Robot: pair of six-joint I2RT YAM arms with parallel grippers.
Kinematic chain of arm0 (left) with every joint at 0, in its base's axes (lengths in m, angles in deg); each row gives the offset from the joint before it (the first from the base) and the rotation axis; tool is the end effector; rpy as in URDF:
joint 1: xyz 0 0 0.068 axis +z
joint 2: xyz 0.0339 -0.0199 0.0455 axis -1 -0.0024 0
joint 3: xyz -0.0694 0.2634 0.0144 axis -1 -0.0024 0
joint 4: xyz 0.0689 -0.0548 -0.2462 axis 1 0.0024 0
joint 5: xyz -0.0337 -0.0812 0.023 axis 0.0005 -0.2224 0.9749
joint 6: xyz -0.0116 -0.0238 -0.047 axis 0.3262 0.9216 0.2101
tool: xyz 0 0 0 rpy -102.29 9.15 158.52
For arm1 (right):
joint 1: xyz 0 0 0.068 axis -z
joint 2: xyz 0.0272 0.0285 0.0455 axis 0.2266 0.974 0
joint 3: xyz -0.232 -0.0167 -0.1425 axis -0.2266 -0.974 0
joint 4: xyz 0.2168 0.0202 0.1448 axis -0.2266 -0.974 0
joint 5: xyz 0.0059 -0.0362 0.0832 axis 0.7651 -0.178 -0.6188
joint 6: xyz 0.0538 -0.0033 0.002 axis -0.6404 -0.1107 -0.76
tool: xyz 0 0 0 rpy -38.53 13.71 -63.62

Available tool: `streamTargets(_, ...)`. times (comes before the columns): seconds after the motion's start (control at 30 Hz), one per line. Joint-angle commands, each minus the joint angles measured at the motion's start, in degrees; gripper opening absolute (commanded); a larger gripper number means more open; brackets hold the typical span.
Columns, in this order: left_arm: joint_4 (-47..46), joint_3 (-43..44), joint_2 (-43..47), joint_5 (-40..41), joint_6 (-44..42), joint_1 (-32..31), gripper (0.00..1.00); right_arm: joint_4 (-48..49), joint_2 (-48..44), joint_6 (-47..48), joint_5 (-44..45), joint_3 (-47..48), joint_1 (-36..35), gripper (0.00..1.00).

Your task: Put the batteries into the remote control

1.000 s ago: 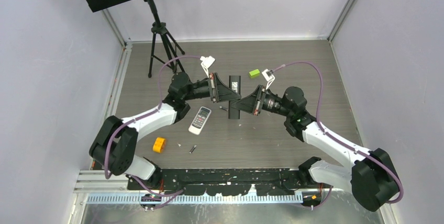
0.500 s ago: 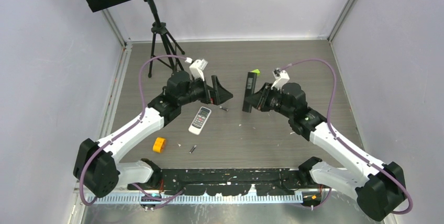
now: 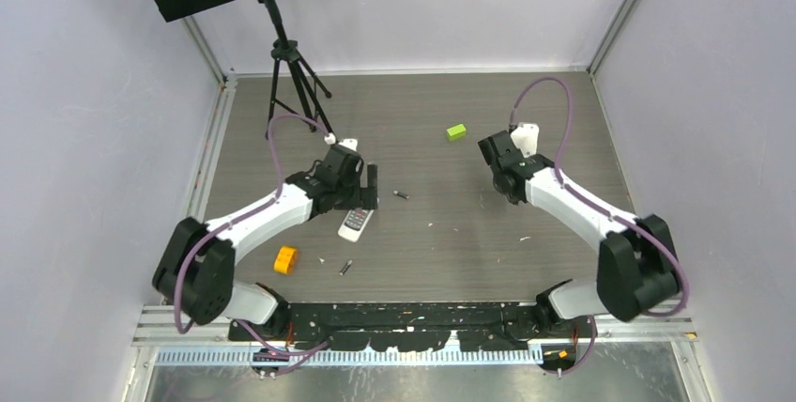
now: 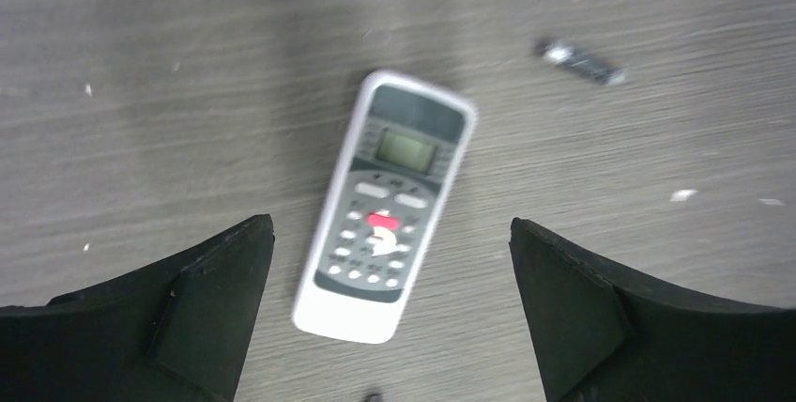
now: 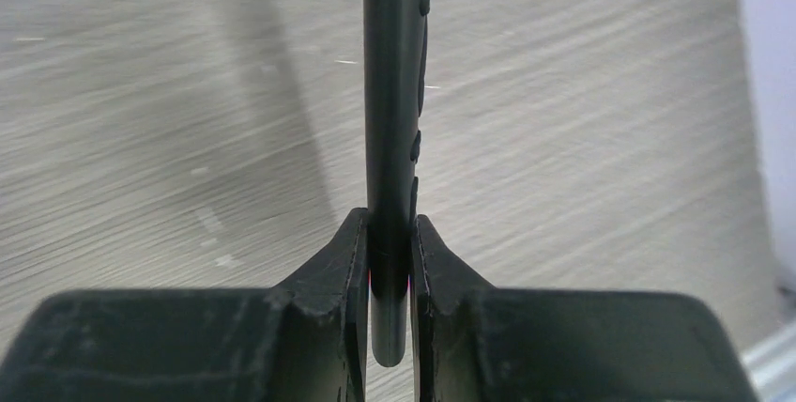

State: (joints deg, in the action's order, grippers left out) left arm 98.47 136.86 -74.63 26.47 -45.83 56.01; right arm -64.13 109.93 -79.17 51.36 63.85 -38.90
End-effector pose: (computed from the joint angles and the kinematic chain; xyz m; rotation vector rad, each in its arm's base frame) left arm 0.2342 -0.1517 0.2228 0.0129 2.4501 -0.3544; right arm 0.2461 0.0953 0.2352 0.2722 2.3404 -0.3911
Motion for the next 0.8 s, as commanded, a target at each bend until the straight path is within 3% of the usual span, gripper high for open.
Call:
streamTargets(0.0, 7.30, 2.08, -5.17, 5.36, 0.25, 0.16, 0.99, -5.55, 6.76, 0.36, 10.83, 3.63, 2.49, 0.00)
streamTargets(0.33, 7.56, 1.95, -9.15, 4.98, 0.52, 0.13, 1.00, -8.86, 22.78, 1.72, 7.51, 9.42, 2.69, 0.00)
streamTargets(0.57, 8.09, 2.48, -11.26, 4.05, 0.33, 0.11, 1.00, -8.52, 25.00, 3.93, 2.11, 10.65, 2.69, 0.32)
streamTargets(0.77, 8.19, 1.79, -11.86, 4.69, 0.50, 0.12, 1.00, -6.09, 20.41, 4.40, -3.78, 8.47, 2.69, 0.44)
